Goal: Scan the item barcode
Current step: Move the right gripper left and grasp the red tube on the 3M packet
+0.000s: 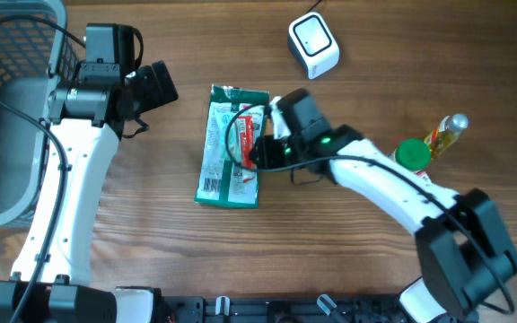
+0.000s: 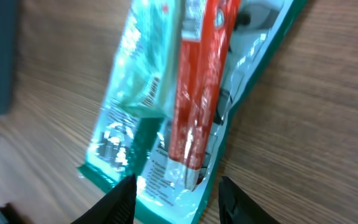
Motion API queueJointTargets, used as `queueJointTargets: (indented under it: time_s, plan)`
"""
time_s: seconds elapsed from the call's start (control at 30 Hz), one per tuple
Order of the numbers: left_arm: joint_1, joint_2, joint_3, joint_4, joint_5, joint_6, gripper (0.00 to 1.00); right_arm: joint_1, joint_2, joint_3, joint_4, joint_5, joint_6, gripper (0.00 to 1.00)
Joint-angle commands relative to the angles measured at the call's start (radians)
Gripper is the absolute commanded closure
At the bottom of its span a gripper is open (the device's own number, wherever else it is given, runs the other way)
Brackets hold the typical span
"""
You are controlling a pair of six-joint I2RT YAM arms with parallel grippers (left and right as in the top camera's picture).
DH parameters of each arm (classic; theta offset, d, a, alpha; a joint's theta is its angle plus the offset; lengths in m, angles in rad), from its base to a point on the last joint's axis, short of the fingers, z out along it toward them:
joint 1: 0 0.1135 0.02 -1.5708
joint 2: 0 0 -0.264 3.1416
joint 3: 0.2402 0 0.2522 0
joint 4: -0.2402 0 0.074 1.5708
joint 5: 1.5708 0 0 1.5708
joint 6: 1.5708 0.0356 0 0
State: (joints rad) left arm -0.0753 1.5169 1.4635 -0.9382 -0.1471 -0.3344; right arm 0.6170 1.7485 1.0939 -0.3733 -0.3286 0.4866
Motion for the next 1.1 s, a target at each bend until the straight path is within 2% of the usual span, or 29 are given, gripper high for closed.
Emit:
queueJointTargets:
  time_s: [0.0, 0.2, 0.4, 1.0, 1.03, 1.07]
  plan:
    - [0.005, 0.003, 0.008, 0.002, 0.008, 0.013, 0.0, 0.037, 0.065, -0.005, 0.022, 0.077, 0.022, 0.57]
    - [0.005, 0.003, 0.008, 0.002, 0.008, 0.013, 0.0, 0.063, 0.134, -0.005, 0.028, 0.077, 0.022, 0.57]
    - [0.005, 0.003, 0.008, 0.002, 0.008, 0.013, 0.0, 0.067, 0.141, -0.005, 0.028, 0.06, 0.035, 0.66]
    - [0.005, 0.003, 0.008, 0.002, 0.008, 0.013, 0.0, 0.091, 0.19, -0.006, 0.094, 0.081, 0.04, 0.67]
    - [0.005, 0.003, 0.008, 0.002, 0.008, 0.013, 0.0, 0.095, 0.202, -0.006, 0.1, 0.081, 0.04, 0.69]
    - [0.005, 0.003, 0.008, 0.002, 0.008, 0.013, 0.0, 0.097, 0.211, -0.006, 0.101, 0.081, 0.04, 0.77]
